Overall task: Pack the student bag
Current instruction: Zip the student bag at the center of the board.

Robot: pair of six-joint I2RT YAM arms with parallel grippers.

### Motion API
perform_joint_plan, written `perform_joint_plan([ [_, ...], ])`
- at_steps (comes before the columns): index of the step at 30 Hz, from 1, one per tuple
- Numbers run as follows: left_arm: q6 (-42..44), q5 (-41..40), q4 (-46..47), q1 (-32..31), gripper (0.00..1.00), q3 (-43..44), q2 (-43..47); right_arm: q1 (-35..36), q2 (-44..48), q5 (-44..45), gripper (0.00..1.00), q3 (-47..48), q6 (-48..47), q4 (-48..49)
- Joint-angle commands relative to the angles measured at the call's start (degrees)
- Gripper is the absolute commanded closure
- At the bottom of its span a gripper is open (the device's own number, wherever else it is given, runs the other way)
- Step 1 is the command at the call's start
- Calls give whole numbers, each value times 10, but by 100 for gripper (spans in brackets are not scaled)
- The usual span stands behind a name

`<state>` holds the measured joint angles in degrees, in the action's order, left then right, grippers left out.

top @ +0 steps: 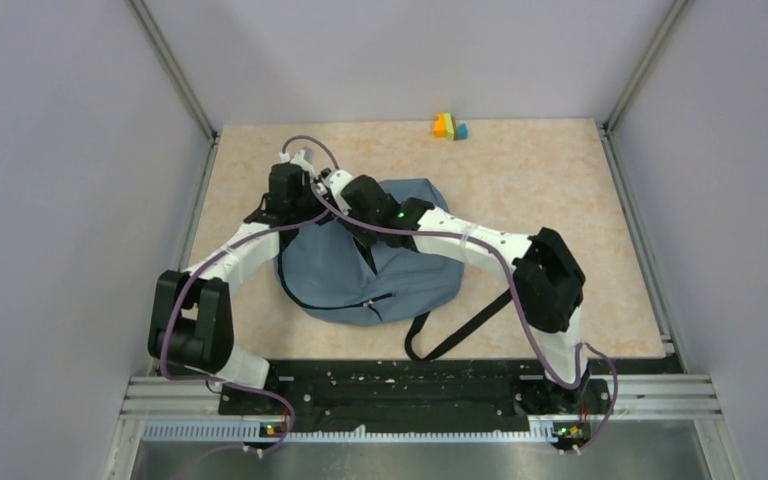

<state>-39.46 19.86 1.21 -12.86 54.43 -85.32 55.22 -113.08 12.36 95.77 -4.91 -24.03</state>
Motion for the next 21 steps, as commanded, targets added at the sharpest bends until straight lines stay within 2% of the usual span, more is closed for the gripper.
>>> perform_joint_plan([
  [1,6,3,11,-13,42,23,-22,16,-13,22,70,27,-12,7],
  [5,4,5,14,-24,42,31,-37,17,-4,32,94,24,-9,9],
  [7,5,6,13,-31,42,37,-44,16,8,25,99,20,-6,14],
  [10,6,6,11,-38,47,47,-55,17,26,11,100,20,3,14],
  [13,5,-1,10,-40,66,50,-60,17,45,0,100,17,12,9],
  [16,0,-13,8,-40,78,49,-60,16,65,-11,100,10,19,2],
  [21,-8,-17,11,-40,85,52,-63,17,93,-28,100,-5,27,-8],
])
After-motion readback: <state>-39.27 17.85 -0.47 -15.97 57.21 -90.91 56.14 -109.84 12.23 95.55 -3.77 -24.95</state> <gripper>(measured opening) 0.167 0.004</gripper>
